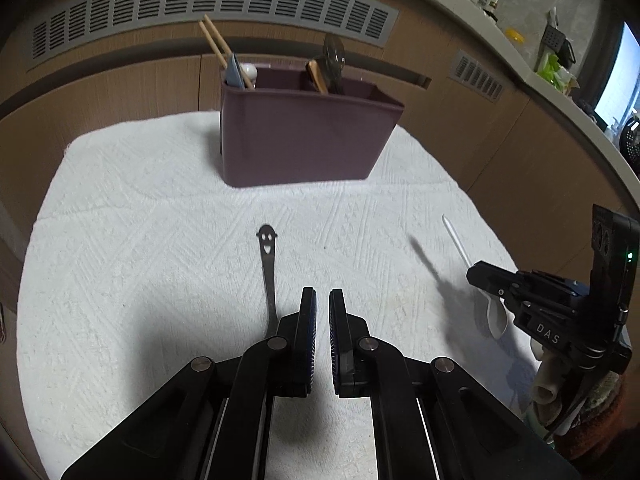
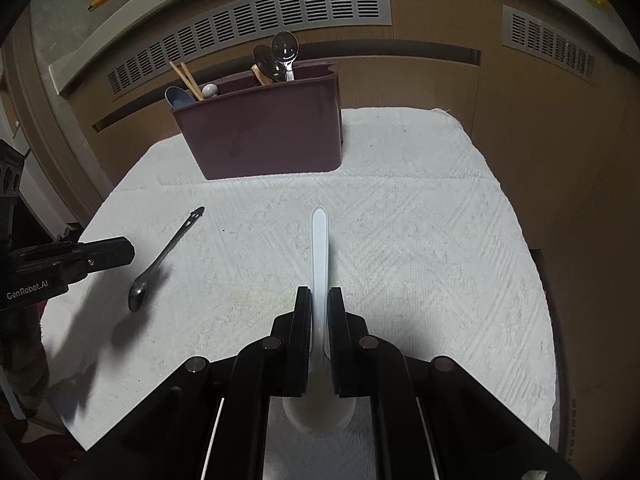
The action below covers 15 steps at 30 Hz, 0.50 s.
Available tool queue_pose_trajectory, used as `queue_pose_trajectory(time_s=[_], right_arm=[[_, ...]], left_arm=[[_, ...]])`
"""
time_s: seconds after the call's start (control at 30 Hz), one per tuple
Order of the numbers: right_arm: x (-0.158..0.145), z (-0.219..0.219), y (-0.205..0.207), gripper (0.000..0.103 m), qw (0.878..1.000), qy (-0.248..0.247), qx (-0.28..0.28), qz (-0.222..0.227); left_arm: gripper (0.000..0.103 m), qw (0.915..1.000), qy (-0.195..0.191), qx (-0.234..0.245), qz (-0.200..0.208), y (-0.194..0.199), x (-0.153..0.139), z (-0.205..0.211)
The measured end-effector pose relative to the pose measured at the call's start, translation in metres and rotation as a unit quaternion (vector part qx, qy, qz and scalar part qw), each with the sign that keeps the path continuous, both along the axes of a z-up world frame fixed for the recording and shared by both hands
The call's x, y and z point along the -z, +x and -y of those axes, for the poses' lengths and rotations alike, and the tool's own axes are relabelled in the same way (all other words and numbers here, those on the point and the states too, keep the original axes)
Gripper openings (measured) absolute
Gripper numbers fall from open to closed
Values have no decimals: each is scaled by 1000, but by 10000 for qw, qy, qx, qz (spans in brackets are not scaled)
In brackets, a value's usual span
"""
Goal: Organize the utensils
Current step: 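Lift the smiley spoon with left tool while right tool lifts the white spoon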
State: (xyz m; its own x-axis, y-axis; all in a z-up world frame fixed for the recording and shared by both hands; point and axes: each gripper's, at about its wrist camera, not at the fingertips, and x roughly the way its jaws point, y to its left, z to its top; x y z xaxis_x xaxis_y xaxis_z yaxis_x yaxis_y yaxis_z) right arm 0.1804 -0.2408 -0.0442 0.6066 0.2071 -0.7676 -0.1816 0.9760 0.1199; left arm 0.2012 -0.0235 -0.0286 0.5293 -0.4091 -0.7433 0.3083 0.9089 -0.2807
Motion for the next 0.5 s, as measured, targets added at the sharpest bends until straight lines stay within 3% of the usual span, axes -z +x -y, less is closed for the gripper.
queue_pose_trajectory(time_s=[0.23, 0.5], right_arm=[[-8, 18, -6, 8, 9998, 180, 41, 15], [-10, 30, -4, 8, 9994, 317, 117, -32]], left_arm=[[6, 9993, -113, -133, 329, -13, -21, -14], [6, 9993, -147, -186, 294, -16, -17, -21]])
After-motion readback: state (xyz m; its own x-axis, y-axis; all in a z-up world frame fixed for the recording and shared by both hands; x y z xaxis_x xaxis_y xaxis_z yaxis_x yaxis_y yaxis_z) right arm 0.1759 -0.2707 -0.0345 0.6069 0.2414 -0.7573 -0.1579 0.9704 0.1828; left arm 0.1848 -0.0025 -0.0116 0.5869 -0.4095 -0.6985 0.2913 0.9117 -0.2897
